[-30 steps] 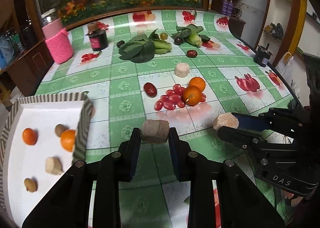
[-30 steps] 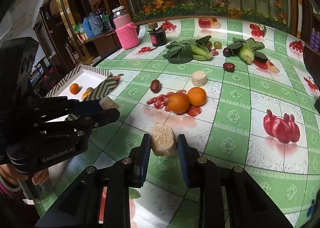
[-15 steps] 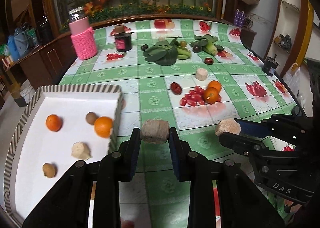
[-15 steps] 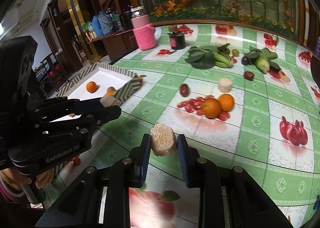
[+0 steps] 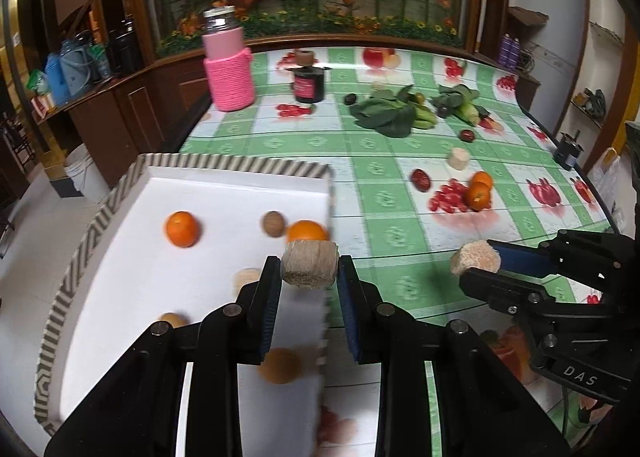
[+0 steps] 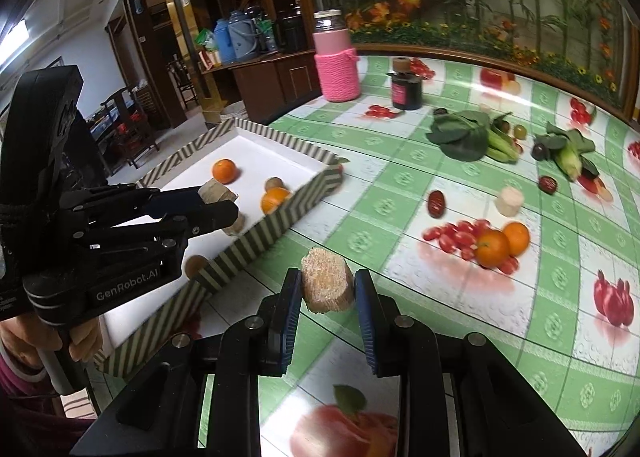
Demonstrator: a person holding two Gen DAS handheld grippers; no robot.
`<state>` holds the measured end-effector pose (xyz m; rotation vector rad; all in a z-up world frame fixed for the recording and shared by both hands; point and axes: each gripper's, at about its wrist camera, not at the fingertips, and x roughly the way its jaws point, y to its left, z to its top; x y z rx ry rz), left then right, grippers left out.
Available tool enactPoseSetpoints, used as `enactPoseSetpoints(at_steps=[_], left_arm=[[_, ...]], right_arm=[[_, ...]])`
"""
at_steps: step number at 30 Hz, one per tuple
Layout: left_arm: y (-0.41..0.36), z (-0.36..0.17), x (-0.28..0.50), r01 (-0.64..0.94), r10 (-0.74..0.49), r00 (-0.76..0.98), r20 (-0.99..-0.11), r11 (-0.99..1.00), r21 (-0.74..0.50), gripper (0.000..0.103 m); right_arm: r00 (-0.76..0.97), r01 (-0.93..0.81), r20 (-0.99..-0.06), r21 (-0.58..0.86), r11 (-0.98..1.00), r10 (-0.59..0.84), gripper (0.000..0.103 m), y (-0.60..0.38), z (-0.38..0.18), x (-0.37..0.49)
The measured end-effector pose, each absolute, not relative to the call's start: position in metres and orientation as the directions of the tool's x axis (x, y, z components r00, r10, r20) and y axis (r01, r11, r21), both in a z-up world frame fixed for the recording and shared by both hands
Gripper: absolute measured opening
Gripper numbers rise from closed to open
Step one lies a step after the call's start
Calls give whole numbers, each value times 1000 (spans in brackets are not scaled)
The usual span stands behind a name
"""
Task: Organize fruits
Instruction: 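Carry both tan rice cakes in the grippers over the white tray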
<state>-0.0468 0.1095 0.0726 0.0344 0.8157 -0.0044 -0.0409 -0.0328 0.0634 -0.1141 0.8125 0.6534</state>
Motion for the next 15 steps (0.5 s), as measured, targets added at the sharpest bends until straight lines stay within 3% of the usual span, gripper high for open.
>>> enactPoseSetpoints(at_steps=[15], left_arm=[[191,73,-42,-127,111,666,-738,991,34,26]], right_arm=[[453,-671,-716,118,732,531,27,31,69,-32]])
